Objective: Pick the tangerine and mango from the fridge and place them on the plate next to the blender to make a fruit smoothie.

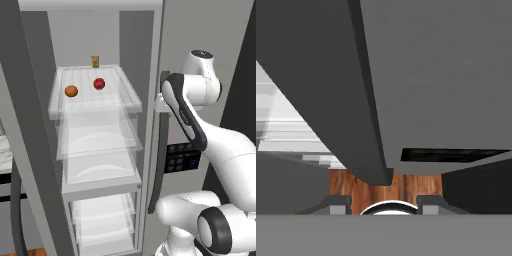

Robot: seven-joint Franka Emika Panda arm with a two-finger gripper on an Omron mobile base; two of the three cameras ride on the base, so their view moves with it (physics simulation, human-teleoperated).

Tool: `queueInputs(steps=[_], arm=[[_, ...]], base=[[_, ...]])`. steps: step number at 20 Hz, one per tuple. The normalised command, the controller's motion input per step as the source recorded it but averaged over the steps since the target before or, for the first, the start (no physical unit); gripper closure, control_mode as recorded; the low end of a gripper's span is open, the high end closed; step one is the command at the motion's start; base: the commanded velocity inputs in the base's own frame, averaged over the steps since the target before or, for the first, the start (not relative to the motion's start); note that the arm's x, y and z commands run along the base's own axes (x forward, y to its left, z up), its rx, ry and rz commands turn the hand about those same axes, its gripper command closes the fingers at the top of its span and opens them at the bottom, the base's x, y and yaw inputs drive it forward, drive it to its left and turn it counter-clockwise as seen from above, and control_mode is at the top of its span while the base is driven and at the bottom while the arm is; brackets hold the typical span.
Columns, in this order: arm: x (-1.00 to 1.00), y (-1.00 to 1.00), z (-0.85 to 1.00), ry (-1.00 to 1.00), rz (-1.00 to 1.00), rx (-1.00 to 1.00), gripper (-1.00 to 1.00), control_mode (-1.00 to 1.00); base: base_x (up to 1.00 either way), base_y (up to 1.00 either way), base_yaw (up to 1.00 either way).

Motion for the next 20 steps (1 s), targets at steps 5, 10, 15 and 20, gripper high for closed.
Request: queueInputs(steps=[5,10,15,20], arm=[[-0.29,0.00,0.00,-0.02,0.00,0.00,-1.00,-1.00],[-0.68,0.02,0.09,-0.24,0.00,0.00,-1.00,-1.00],[-0.52,0.52,0.41,-0.34,0.04,0.00,-1.00,-1.00],[-0.40,0.93,0.59,-0.30,0.01,0.00,-1.00,-1.00]], base=[[0.00,0.00,0.00],[0.00,0.00,0.00],[0.00,0.00,0.00],[0.00,0.00,0.00]])
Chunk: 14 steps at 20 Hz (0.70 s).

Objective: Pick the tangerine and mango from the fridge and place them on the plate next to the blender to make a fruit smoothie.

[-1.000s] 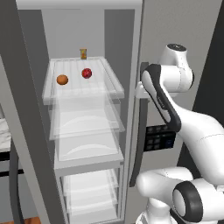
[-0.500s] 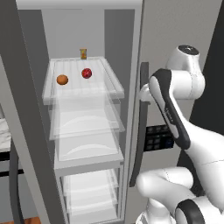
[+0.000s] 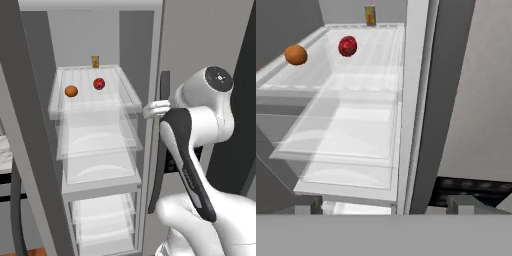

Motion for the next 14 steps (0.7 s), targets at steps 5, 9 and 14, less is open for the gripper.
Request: queueInputs(steps=[5,9,14], arm=[[-0.21,1.00,0.61,-0.14,0.00,0.00,-1.00,-1.00],[0.17,0.94,0.35,0.02,0.00,0.00,-1.00,-1.00],[0.88,0.41,0.02,0.21,-0.09,0.00,-1.00,-1.00]], base=[[0.00,0.00,0.00],[0.00,0.00,0.00],[0.00,0.00,0.00]])
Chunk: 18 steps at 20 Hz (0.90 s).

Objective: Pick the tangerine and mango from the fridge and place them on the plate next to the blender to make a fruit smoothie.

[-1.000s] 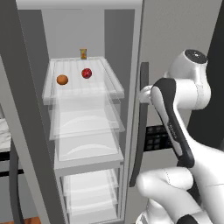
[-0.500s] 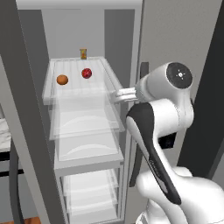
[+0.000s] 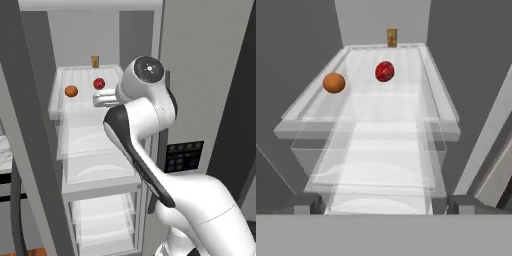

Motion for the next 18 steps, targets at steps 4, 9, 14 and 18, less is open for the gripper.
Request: queueInputs(steps=[4,9,14,18], arm=[[1.00,-0.03,0.00,0.36,-0.02,0.00,-1.00,-1.00],[0.53,-0.06,-0.15,0.21,0.00,0.00,-1.00,-1.00],[0.16,0.00,-0.44,0.00,0.00,0.01,-1.00,-1.00],[0.45,0.00,-0.64,0.00,0.00,0.00,-1.00,-1.00]], base=[[0.00,0.00,0.00],[0.00,0.00,0.00],[0.00,0.00,0.00],[0.00,0.00,0.00]])
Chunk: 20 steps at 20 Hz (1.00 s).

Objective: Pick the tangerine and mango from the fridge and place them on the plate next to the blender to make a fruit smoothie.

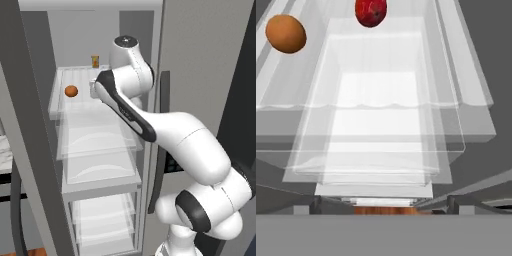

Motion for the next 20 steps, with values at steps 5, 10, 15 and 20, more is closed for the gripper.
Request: queueInputs(steps=[5,10,15,20], arm=[[0.45,0.00,-0.20,0.00,0.00,0.00,-1.00,-1.00],[0.49,0.00,-0.03,0.00,0.00,0.00,-1.00,-1.00],[0.43,0.00,0.00,0.00,0.00,0.00,-1.00,-1.00],[0.31,0.00,0.00,0.00,0.00,0.00,-1.00,-1.00]], base=[[0.00,0.00,0.00],[0.00,0.00,0.00],[0.00,0.00,0.00],[0.00,0.00,0.00]])
